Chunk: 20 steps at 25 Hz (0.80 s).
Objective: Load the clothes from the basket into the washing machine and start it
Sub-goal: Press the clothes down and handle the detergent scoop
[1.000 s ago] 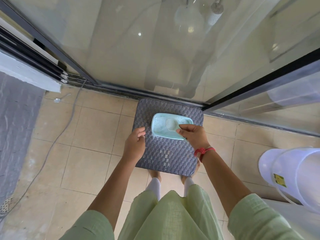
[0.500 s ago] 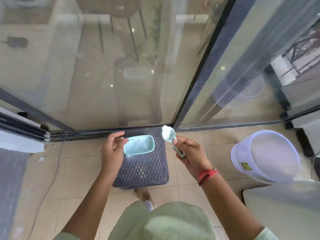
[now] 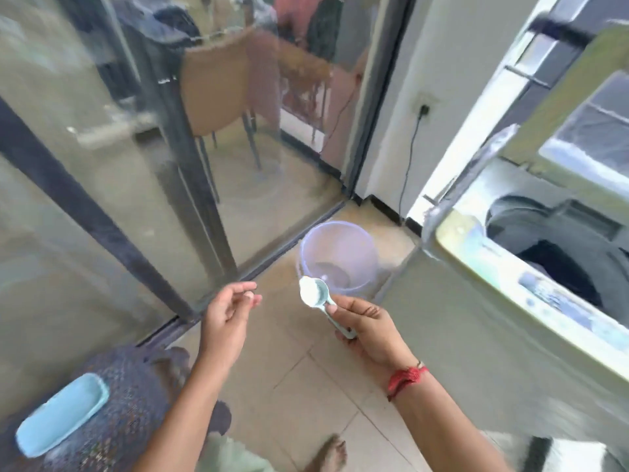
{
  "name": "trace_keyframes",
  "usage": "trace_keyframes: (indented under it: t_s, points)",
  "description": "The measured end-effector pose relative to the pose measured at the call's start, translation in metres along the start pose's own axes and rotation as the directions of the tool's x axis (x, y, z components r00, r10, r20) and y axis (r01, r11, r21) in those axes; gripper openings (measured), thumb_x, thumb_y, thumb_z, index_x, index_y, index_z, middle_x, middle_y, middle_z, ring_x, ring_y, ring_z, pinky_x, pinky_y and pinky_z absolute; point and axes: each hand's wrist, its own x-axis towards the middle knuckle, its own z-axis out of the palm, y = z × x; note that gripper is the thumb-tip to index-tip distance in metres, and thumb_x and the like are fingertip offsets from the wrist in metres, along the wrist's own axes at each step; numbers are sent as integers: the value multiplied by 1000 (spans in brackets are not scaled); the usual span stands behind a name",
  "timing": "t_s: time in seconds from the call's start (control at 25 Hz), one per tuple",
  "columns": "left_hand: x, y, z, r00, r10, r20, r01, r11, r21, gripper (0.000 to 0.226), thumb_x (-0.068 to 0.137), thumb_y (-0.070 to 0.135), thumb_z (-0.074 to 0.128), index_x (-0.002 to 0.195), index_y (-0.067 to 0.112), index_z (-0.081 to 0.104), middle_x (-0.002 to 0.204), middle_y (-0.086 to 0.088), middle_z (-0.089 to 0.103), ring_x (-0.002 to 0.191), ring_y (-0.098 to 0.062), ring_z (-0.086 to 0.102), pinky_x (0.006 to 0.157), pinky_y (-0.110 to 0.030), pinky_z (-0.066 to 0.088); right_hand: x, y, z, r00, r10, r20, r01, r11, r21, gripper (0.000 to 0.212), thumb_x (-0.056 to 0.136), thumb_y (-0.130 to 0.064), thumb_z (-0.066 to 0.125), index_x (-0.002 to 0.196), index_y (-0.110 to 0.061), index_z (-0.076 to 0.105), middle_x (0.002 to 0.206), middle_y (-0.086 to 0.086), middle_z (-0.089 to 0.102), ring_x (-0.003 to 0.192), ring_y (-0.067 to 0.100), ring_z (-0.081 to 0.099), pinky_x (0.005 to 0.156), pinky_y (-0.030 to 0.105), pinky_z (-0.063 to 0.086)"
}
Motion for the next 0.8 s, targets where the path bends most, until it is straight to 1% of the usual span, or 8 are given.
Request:
trace_keyframes:
  t_s: [0.08,0.16,0.28,0.4,0.48,0.56,0.72,0.8]
  points:
    - [4,14,57,988,23,155,-25,1000,10,26,94,-2,48,90,20,61,83,-7,65,72,2,64,73,-10,49,-14,-24,-47,994,-59,-88,67,993,94,22,73,-15,72,94,-8,75,81,4,62,65,8,47,56,19,34]
    - [10,23,106,957,23,288,-26,1000,7,24,93,-1,50,90,19,62,82,-6,65,70,0,63,73,-13,50,-27,-44,-87,978,-114,-172,143,975,170,15,80,-7,66,92,-9,75,73,2,61,60,9,44,55,22,29]
    - [25,36,177,896,20,444,-33,999,23,21,93,5,52,91,22,63,84,-6,67,76,-12,64,71,-17,51,-37,-71,-142,948,-181,-261,253,928,275,15,83,-3,62,92,-10,72,66,-6,62,56,4,49,55,17,34]
    - [43,57,251,837,46,545,-66,998,17,24,94,0,48,90,19,63,81,-1,67,77,-13,64,75,-19,50,-34,-94,-201,904,-188,-383,327,882,338,15,83,-4,61,94,-11,70,67,-7,62,57,2,55,54,14,41]
    - [57,71,297,792,79,606,-94,996,-6,22,93,1,50,92,18,63,80,1,68,76,-9,65,74,-16,50,-25,-111,-241,867,-176,-466,360,867,343,18,85,-5,61,100,-10,69,69,-6,61,57,2,56,54,14,45]
    - [75,82,338,766,57,641,-88,996,17,17,93,6,52,94,18,64,81,1,70,77,-8,66,73,-13,48,-12,-129,-277,821,-157,-549,397,848,351,21,84,-6,63,104,-10,69,73,-5,63,60,3,57,54,14,47]
    - [118,98,416,726,49,686,-97,995,31,17,92,8,54,93,22,64,82,-2,71,80,-14,66,77,-23,48,22,-166,-344,758,-133,-638,466,795,389,24,83,-6,65,106,-10,69,84,-2,67,66,4,59,54,13,49]
    - [133,104,451,678,57,732,-127,991,41,18,92,8,55,94,23,64,83,-3,71,80,-13,67,79,-24,50,37,-178,-372,727,-116,-676,494,773,398,25,84,-6,64,108,-9,68,85,-2,67,66,5,58,53,13,50]
